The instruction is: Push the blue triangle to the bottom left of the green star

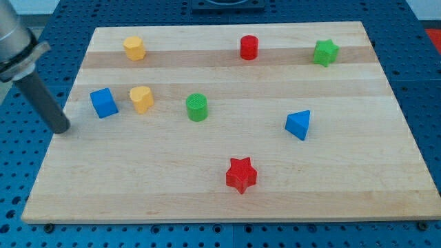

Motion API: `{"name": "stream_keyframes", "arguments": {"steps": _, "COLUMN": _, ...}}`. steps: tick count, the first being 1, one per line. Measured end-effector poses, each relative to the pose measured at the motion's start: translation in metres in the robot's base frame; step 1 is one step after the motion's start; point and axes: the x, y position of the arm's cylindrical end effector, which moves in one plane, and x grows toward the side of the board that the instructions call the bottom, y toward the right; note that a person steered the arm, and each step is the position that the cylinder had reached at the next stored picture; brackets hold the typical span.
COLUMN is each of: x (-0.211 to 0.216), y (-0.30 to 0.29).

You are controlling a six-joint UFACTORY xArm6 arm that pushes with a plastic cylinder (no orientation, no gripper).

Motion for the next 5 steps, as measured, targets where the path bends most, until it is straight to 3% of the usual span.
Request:
{"name": "stream_keyframes", "arguments": {"steps": 1, "x": -0.020, "y": 0.023}}
{"name": "stream_keyframes", "arguments": {"steps": 2, "x": -0.014, "y": 0.002}}
{"name": "stream_keyframes", "arguments": {"steps": 4, "x": 0.067, "y": 0.146}}
{"name": "stream_keyframes", "arguments": {"steps": 5, "x": 0.066, "y": 0.233}}
